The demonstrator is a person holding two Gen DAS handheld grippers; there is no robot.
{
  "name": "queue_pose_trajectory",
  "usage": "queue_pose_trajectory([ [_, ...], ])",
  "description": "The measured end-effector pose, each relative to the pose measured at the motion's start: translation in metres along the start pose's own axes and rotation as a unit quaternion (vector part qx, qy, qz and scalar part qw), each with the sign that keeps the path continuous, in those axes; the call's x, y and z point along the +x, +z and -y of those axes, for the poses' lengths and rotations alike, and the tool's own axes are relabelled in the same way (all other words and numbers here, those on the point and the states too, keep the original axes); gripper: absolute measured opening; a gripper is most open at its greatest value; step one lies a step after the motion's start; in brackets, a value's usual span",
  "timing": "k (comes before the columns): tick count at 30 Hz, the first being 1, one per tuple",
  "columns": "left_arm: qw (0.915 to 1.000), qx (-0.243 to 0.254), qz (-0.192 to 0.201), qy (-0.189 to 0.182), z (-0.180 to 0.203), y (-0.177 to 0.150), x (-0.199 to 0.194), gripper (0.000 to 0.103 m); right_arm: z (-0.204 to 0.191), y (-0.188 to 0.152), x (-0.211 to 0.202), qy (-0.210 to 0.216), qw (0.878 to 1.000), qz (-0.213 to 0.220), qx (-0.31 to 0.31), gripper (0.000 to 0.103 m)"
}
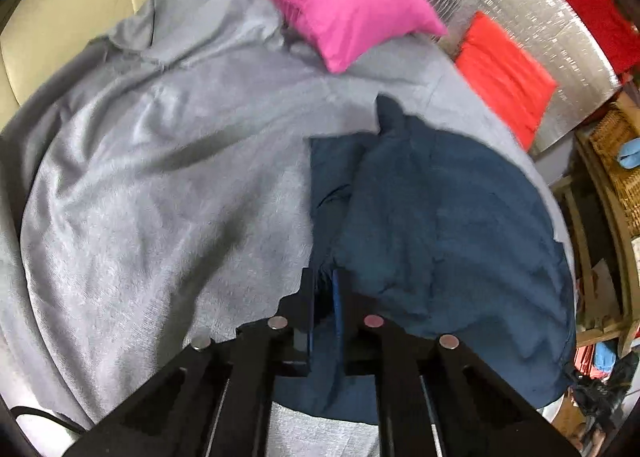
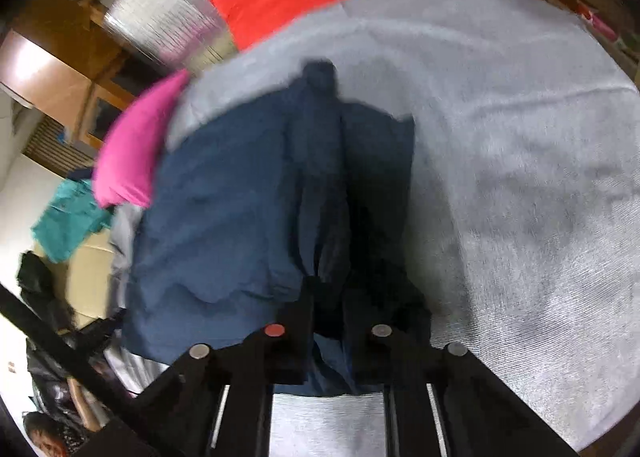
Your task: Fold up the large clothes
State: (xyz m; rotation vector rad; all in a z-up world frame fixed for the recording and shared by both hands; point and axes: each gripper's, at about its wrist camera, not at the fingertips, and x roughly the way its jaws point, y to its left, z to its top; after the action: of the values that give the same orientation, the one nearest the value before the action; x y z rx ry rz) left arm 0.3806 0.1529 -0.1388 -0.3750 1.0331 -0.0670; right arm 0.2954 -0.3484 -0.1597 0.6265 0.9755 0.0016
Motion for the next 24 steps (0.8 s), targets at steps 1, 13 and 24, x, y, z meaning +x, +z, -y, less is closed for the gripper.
queue_pose_trajectory([
  [1, 1.0000, 0.002, 0.004, 0.000, 0.000, -0.001, -0.002, 0.008, -0.004, -0.001, -0.004, -0.006, 1.000, 0.011, -0.015, 0.011],
  [13, 0.9987, -0.013, 0.020, 0.046, -0.006, -0.029, -0.021, 0.052, -0.006, -0.025, 0.010, -0.047, 0.999, 0.013, 0.009, 0.057],
  [24, 0.9994, -0.025, -0.014, 0.019, 0.004, -0.080, -0.012, 0.070, -0.001, -0.069, -0.014, -0.050, 0.994, 0.085, 0.039, 0.094],
])
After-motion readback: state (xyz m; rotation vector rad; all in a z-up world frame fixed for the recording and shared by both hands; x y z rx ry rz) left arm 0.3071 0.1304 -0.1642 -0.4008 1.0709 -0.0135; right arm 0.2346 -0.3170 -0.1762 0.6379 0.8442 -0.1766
